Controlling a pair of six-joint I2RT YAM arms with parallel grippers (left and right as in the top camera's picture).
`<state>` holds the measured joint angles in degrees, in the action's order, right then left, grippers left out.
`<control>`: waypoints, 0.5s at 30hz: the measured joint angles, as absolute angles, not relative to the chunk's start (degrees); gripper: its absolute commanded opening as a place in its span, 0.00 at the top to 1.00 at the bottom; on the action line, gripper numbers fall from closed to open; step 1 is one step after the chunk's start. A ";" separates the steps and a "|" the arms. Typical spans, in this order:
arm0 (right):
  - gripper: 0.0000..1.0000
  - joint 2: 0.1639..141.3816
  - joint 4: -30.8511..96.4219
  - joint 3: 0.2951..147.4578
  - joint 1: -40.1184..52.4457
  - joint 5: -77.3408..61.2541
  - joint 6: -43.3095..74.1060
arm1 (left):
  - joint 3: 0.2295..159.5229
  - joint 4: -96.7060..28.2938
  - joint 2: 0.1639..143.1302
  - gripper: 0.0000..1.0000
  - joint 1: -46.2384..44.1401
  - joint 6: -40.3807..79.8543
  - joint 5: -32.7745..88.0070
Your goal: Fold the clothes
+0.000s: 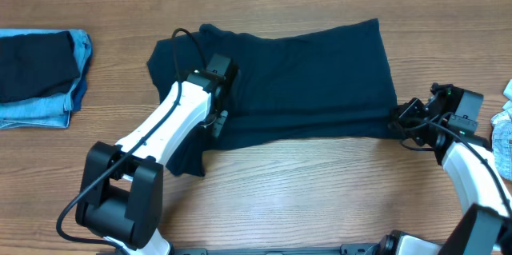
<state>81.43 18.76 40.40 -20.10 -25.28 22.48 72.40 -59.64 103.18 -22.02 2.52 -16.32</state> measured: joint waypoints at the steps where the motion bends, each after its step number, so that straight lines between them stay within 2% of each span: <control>1: 0.96 82.24 17.96 40.40 -19.92 -25.50 22.46 | 72.40 -59.51 103.18 0.96 -21.65 2.52 -16.58; 8: 0.94 85.76 13.56 40.40 -19.66 -26.76 22.55 | 72.40 -58.22 103.18 0.96 -20.10 0.62 -17.37; 10: 0.80 85.91 12.01 40.40 -19.66 -27.00 22.48 | 72.40 -57.21 103.18 0.95 -20.10 -0.05 -17.41; 12: 0.48 85.91 10.46 40.40 -19.66 -27.70 22.55 | 72.42 -56.69 103.18 0.89 -20.10 -0.30 -17.41; 14: 0.45 85.91 9.10 40.40 -19.68 -28.38 22.96 | 72.42 -56.21 103.18 0.82 -20.10 -0.71 -17.43; 15: 0.44 85.91 8.45 40.40 -19.66 -28.77 22.55 | 72.42 -55.96 103.18 0.73 -20.10 -0.84 -17.43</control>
